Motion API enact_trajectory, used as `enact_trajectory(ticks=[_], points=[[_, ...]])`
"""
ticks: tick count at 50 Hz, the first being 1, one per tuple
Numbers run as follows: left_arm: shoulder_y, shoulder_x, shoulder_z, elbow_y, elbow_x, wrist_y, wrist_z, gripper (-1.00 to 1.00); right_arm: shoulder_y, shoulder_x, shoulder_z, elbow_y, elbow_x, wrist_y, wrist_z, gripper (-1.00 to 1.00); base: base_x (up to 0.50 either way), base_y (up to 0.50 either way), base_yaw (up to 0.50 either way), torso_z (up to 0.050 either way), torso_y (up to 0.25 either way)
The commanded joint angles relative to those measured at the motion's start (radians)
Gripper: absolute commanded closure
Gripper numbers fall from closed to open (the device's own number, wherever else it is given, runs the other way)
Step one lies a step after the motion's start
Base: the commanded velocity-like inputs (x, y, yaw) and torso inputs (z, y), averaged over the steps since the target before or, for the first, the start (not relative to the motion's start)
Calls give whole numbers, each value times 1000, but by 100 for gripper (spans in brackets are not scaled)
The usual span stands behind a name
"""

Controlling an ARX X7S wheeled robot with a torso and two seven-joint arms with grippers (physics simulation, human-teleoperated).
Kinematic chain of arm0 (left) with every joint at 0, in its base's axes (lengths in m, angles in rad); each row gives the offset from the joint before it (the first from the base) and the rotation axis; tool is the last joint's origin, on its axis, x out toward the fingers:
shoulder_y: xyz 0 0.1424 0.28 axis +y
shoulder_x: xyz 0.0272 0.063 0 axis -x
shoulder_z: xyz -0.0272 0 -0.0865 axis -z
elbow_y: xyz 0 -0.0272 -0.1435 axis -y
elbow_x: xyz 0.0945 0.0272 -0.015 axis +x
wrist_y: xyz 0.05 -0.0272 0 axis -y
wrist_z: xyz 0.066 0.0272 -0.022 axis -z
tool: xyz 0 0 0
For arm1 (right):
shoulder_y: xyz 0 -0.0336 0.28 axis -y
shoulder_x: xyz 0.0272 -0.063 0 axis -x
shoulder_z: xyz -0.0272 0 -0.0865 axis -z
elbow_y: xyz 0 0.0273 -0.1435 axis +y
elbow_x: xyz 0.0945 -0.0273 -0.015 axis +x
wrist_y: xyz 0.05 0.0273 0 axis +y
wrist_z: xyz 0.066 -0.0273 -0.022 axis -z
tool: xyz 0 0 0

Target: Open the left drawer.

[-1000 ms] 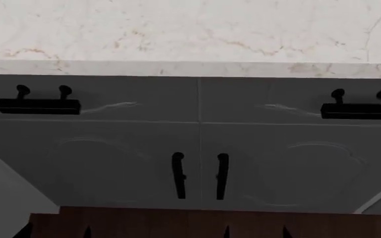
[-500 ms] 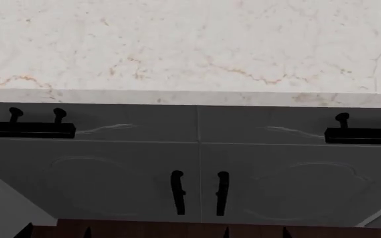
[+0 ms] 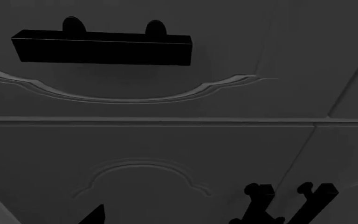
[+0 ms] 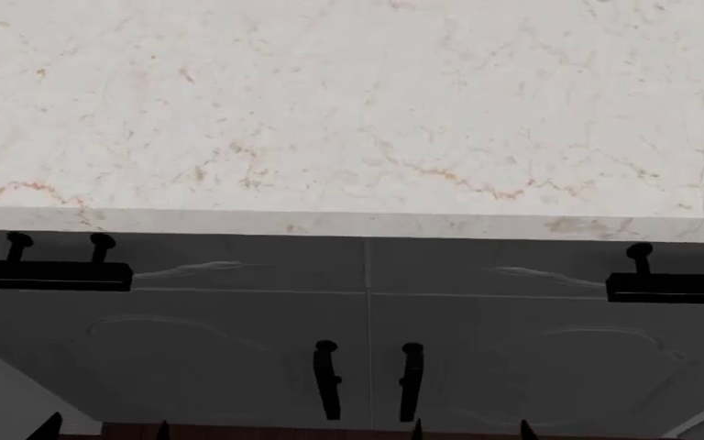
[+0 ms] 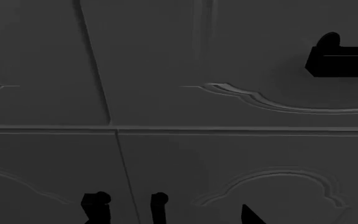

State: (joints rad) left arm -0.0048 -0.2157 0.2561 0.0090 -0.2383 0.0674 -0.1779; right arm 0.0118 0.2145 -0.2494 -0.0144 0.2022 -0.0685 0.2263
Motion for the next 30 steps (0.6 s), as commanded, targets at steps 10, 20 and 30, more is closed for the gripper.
enact_trajectory(ticks=[10,20,30], points=[[12,-4,-42,10,-50,-7,-42,-100,4,0,1,-6,-6,-23,29,-100,0,0,0,0,0],[0,-52,-57,135,60,-92,-149,-100,5,3,-5,-7,15,-18,20,-100,0,0,0,0,0],[-80,-122,8,99,327,-168,-234,-100,-1,9,-9,-27,24,2,28,-100,0,0,0,0,0]])
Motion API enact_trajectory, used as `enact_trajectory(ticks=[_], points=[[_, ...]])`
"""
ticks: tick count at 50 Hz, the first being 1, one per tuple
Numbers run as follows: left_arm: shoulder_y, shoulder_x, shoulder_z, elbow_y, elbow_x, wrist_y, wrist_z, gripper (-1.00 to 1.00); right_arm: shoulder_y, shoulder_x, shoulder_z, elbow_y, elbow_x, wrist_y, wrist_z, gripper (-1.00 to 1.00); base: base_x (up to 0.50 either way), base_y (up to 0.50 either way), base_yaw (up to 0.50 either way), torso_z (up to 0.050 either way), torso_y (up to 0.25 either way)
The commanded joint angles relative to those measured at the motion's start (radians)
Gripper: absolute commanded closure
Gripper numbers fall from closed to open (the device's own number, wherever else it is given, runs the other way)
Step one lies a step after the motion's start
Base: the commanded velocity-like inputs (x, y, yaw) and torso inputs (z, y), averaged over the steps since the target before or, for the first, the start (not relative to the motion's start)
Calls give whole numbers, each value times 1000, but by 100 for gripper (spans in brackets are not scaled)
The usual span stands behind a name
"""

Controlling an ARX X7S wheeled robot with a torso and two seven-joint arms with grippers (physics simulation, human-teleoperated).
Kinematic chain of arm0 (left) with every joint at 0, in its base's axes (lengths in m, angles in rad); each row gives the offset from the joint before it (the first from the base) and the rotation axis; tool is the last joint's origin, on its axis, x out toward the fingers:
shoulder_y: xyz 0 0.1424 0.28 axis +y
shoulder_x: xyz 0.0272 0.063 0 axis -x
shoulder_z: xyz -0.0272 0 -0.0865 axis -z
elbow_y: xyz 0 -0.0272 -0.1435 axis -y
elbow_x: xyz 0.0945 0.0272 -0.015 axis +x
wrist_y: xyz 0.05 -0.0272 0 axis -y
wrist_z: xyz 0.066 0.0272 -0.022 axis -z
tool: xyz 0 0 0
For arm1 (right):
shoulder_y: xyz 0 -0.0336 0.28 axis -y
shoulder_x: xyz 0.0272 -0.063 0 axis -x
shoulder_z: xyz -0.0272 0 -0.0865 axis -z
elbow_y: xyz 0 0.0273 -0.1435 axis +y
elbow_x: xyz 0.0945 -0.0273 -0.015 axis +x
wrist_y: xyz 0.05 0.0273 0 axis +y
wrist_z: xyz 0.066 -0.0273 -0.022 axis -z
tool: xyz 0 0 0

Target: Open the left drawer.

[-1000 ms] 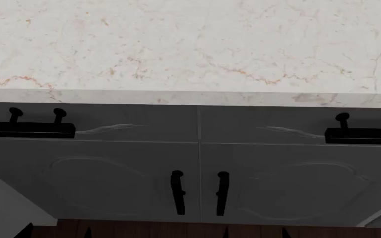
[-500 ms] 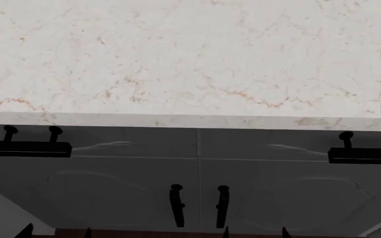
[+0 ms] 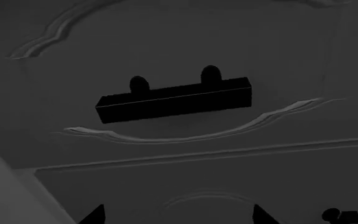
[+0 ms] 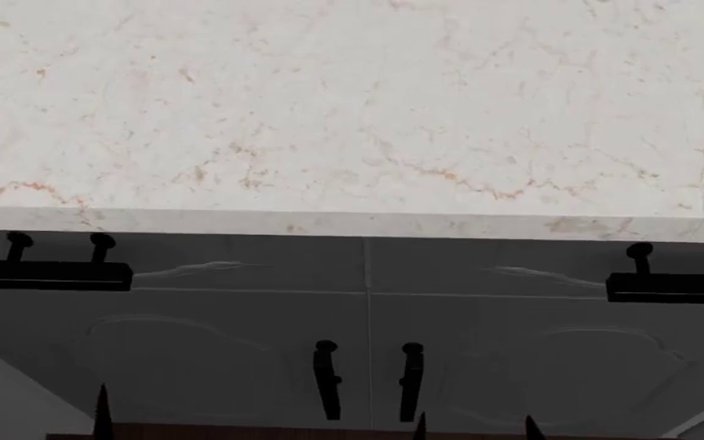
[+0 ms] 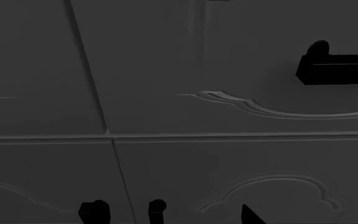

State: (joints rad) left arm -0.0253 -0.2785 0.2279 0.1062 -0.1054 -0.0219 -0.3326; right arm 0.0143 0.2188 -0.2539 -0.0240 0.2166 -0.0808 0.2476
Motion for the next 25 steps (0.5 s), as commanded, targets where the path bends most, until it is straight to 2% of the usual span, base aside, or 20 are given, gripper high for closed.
enact_trajectory(ticks=[1,10,12,13,16,20,25], points=[[-62,-62,38,0,201,-78,-81,-100,-3,5,-5,-15,10,12,7,-100,0,0,0,0,0],[-105,-98,112,-82,347,-113,-102,-100,0,6,-9,-13,13,15,13,-100,0,0,0,0,0],[-107,-104,118,-69,365,-133,-99,-100,5,4,-10,1,12,12,14,-100,0,0,0,0,0],[-113,-115,142,-66,430,-161,-113,-100,5,4,-10,-2,17,17,13,-100,0,0,0,0,0],[-120,-122,159,-51,468,-199,-104,-100,8,5,-13,-4,12,34,23,-100,0,0,0,0,0],[-142,-139,221,-56,597,-270,-103,-100,15,3,-16,12,17,36,20,-100,0,0,0,0,0],[-158,-146,248,-39,648,-312,-78,-100,15,6,-17,6,18,42,25,-100,0,0,0,0,0]])
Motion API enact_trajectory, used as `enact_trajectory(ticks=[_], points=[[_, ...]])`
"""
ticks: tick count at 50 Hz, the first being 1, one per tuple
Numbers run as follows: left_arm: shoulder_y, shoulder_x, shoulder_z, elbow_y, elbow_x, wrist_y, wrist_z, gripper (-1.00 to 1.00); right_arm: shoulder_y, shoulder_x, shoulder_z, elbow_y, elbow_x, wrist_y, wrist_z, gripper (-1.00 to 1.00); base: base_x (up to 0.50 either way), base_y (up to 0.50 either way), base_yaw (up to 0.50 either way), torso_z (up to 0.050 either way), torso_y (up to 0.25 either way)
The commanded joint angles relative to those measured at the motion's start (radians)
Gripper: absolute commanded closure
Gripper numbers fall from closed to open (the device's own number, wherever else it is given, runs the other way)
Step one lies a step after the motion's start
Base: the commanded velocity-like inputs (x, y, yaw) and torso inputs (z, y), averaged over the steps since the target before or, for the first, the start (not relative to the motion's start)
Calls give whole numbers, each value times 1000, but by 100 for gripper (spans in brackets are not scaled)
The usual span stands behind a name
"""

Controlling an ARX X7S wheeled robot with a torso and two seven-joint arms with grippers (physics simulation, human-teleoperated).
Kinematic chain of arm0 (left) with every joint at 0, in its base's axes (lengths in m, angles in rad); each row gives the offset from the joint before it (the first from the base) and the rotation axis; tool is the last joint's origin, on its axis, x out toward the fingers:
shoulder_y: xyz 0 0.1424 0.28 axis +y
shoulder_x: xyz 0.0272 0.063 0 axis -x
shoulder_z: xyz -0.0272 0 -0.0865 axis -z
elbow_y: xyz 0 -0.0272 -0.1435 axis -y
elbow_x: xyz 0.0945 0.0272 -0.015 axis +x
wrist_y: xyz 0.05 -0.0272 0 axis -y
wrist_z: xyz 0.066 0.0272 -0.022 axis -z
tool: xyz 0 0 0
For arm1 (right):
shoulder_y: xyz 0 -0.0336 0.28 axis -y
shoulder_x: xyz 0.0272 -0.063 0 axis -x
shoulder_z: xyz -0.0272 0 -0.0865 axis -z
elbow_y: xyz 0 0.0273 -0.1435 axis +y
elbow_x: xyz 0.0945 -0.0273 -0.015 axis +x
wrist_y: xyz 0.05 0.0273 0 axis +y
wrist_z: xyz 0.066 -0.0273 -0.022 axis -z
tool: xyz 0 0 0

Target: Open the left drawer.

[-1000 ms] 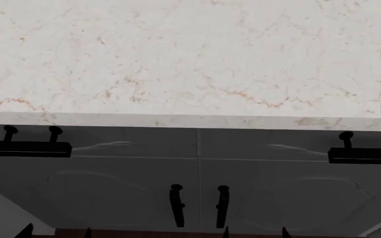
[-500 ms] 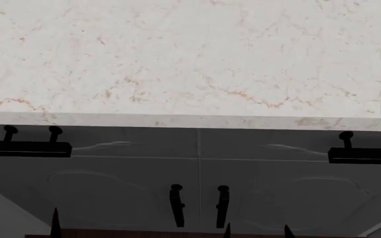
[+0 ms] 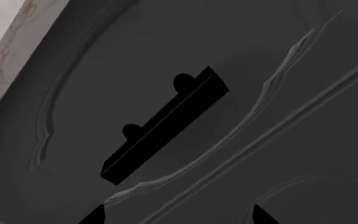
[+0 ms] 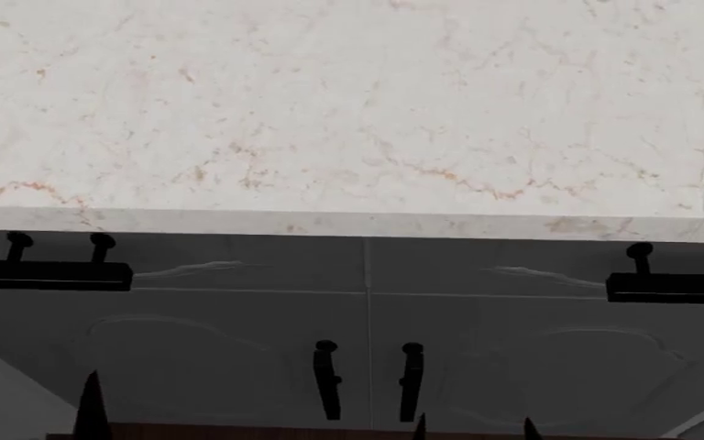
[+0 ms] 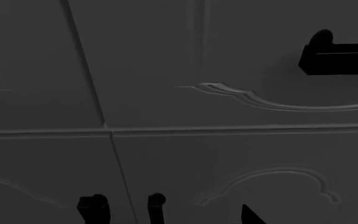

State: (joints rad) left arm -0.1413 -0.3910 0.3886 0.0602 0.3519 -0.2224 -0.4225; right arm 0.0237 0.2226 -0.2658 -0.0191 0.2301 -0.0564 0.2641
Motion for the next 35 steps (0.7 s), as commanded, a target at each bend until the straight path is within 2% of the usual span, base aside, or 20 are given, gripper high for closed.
enact_trajectory(ticks=[1,4,10,12,14,20,35], points=[[-45,-31,83,2,178,-108,15,-100,6,3,-7,-5,4,26,12,-100,0,0,0,0,0],[-49,-33,89,14,200,-137,27,-100,8,3,-8,2,4,22,11,-100,0,0,0,0,0],[-80,-68,188,3,413,-244,52,-100,12,3,-10,16,8,18,9,-100,0,0,0,0,0],[-78,-71,180,15,391,-237,67,-100,11,3,-11,16,11,20,10,-100,0,0,0,0,0],[-93,-85,221,0,477,-267,74,-100,9,5,-11,12,12,23,11,-100,0,0,0,0,0],[-127,-108,298,-42,612,-308,120,-100,12,6,-14,17,13,25,14,-100,0,0,0,0,0],[-162,-148,326,-45,707,-365,209,-100,14,10,-20,17,19,32,21,-100,0,0,0,0,0]])
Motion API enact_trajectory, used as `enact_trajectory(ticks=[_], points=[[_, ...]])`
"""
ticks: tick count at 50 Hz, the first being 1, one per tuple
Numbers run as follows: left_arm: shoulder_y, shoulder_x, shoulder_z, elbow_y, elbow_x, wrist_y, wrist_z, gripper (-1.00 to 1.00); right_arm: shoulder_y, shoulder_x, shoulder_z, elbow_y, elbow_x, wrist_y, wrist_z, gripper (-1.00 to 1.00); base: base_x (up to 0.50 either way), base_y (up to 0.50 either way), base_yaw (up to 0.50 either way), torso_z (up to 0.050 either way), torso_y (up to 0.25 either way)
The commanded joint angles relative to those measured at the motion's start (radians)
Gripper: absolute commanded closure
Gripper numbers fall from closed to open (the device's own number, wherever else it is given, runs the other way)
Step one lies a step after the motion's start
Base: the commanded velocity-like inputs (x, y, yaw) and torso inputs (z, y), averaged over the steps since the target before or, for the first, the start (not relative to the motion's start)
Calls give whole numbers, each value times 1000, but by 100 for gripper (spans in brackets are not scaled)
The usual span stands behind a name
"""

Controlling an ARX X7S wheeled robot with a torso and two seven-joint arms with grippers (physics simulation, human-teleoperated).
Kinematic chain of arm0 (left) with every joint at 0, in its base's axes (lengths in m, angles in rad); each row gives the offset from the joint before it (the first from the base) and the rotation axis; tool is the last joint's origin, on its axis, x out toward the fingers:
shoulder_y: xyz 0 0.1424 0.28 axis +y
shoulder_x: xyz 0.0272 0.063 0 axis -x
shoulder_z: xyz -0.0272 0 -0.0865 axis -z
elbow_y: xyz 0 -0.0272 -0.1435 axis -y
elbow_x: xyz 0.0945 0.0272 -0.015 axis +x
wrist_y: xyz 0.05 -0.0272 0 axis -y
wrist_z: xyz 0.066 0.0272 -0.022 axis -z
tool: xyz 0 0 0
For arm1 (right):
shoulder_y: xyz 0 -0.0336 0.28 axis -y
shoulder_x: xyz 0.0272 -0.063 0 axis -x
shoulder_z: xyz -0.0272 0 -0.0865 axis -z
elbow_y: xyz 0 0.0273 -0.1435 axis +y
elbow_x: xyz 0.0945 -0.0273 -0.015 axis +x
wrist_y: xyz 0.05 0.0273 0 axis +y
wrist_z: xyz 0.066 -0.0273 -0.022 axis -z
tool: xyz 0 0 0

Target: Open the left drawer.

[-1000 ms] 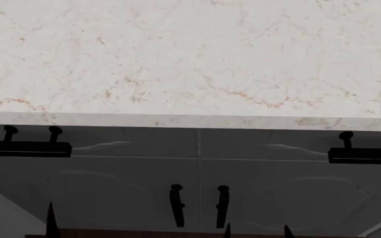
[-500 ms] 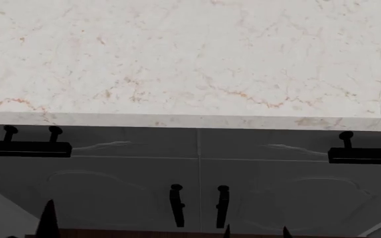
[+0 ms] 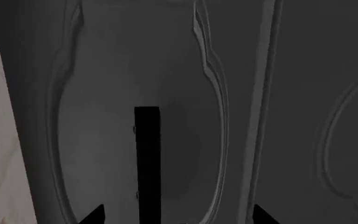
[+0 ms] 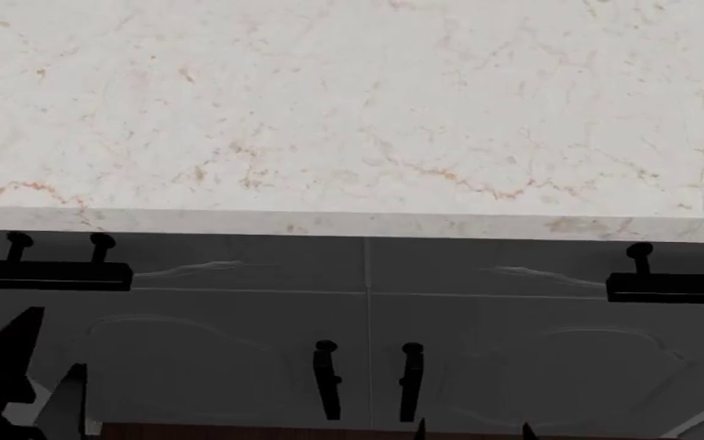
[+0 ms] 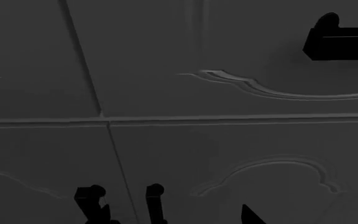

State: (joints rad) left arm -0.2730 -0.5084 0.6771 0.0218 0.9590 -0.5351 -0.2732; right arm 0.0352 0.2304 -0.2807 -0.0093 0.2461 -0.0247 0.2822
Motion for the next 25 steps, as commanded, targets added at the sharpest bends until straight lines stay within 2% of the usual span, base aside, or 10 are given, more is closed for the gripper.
enact_trajectory(ticks=[1,5,25], points=[[-30,-31,39,-4,105,-56,65,-100,3,2,-5,4,6,4,3,-100,0,0,0,0,0],[-35,-33,46,-20,120,-65,75,-100,7,6,-13,-13,1,43,16,-100,0,0,0,0,0],[-40,-39,37,-3,102,-57,83,-100,10,10,-20,-3,5,29,21,-100,0,0,0,0,0]])
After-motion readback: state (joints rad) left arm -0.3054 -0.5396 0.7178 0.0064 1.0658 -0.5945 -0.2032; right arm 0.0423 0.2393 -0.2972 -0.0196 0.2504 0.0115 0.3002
